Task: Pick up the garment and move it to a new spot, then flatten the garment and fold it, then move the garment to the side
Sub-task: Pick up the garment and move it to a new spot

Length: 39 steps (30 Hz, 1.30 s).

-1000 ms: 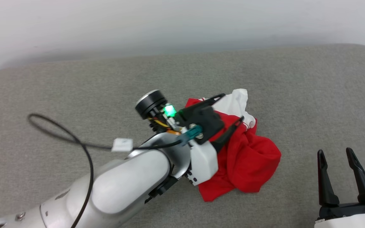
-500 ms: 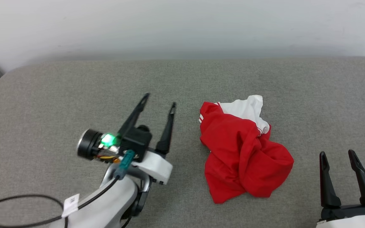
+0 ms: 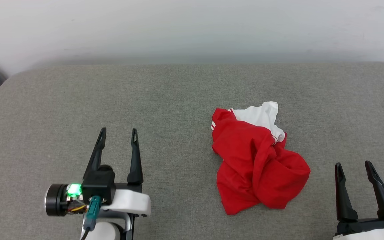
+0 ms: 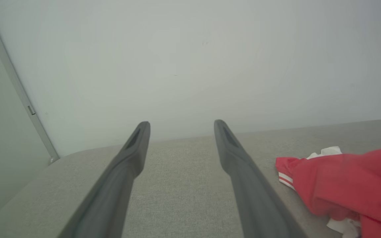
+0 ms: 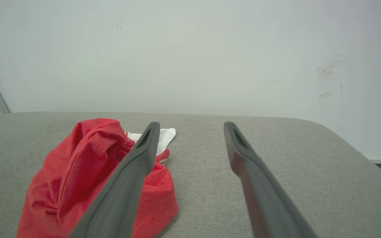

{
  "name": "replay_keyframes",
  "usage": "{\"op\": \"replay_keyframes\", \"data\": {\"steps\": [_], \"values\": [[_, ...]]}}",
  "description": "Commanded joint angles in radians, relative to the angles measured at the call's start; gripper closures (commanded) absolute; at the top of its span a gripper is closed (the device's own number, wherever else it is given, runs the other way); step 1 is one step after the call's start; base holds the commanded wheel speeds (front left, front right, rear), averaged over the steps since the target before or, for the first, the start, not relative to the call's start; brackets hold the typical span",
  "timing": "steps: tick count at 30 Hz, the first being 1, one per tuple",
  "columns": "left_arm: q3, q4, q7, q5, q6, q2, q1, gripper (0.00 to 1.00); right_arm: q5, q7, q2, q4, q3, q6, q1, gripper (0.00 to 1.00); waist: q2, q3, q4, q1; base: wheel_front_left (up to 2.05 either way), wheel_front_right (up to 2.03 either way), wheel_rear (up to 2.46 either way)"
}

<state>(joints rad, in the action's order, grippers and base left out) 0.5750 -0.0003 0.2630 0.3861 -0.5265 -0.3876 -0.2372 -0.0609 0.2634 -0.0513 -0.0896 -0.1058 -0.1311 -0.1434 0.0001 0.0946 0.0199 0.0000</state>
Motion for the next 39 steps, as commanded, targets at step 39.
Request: {"op": "replay_keyframes", "data": {"steps": [39], "values": [[-0.425, 0.076, 0.003, -0.288, 0.409, 0.290, 0.311, 0.00, -0.076, 0.002, 0.002, 0.026, 0.028, 0.001, -0.075, 0.00, -0.0001, -0.070, 0.004, 0.0000, 0.00, 0.00, 0.00]]}}
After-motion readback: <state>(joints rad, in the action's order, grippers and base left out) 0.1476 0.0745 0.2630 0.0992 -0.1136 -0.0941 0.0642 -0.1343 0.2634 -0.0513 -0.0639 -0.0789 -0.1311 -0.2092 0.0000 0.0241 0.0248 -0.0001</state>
